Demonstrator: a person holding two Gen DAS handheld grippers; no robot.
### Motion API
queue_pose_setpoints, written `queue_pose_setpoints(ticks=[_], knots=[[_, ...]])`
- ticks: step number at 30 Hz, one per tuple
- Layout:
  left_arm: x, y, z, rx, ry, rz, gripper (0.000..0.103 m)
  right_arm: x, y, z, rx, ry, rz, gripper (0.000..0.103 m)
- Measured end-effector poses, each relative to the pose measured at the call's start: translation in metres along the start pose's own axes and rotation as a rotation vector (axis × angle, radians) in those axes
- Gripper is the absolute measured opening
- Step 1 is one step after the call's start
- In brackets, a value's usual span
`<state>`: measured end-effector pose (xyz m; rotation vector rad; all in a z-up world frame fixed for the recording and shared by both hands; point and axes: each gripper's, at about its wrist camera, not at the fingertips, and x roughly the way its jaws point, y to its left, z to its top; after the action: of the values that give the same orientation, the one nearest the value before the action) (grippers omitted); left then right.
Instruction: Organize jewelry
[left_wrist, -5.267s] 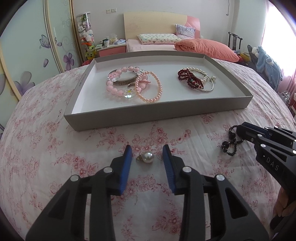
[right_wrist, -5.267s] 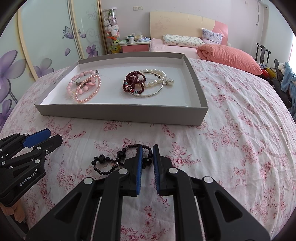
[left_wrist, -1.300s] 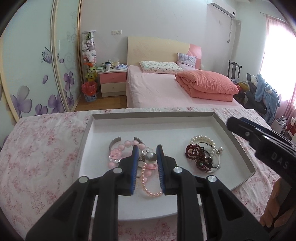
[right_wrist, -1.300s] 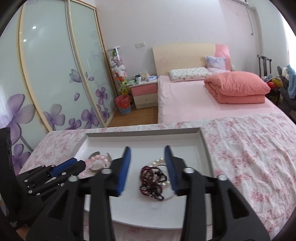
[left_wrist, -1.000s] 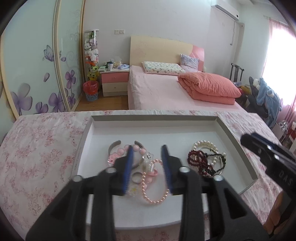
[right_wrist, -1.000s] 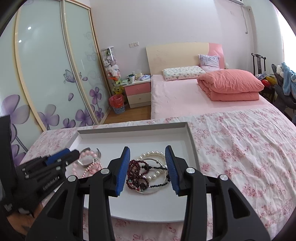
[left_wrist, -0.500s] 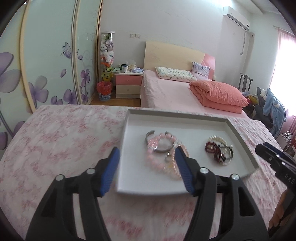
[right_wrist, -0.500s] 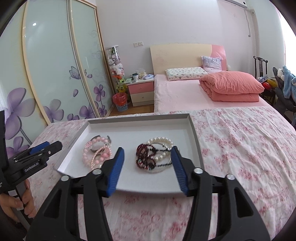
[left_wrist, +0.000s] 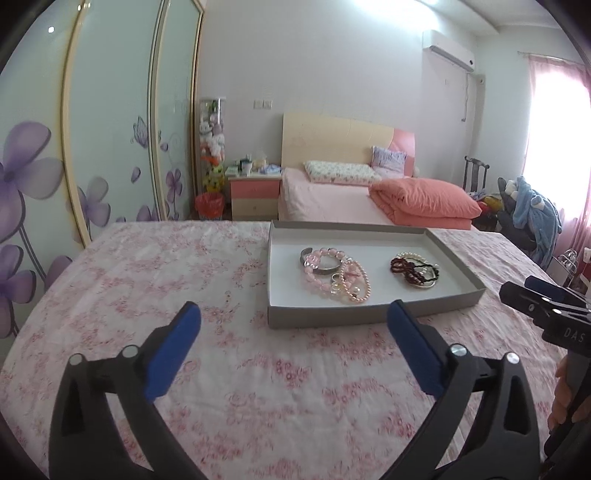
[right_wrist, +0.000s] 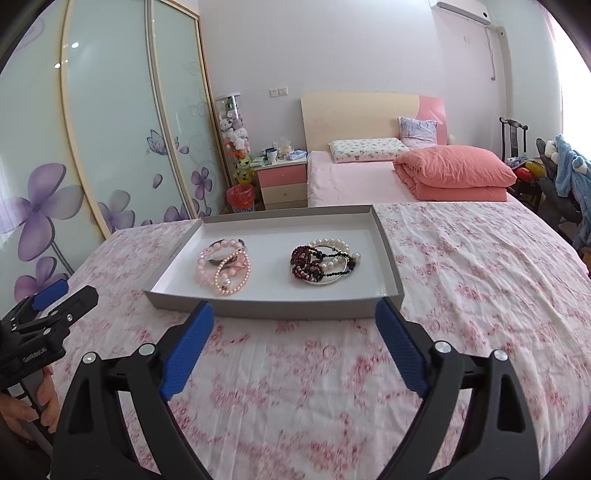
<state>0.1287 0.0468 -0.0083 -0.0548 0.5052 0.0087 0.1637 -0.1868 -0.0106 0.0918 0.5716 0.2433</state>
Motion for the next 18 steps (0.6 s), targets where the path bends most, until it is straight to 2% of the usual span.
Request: queue_pose_setpoints(ticks=[4, 18], knots=[[-0.018, -0.008, -0.006, 0.036, -0.034, 0.014, 0.099, -0.016, 0.004, -0.003, -0.005, -0.033, -0.009, 0.101], [-0.046, -0.016, -0.019, 0.014, -0.071, 0.021, 0.099, -0.046, 0.013, -0.025, -0.031, -0.116, 0.01, 0.101]])
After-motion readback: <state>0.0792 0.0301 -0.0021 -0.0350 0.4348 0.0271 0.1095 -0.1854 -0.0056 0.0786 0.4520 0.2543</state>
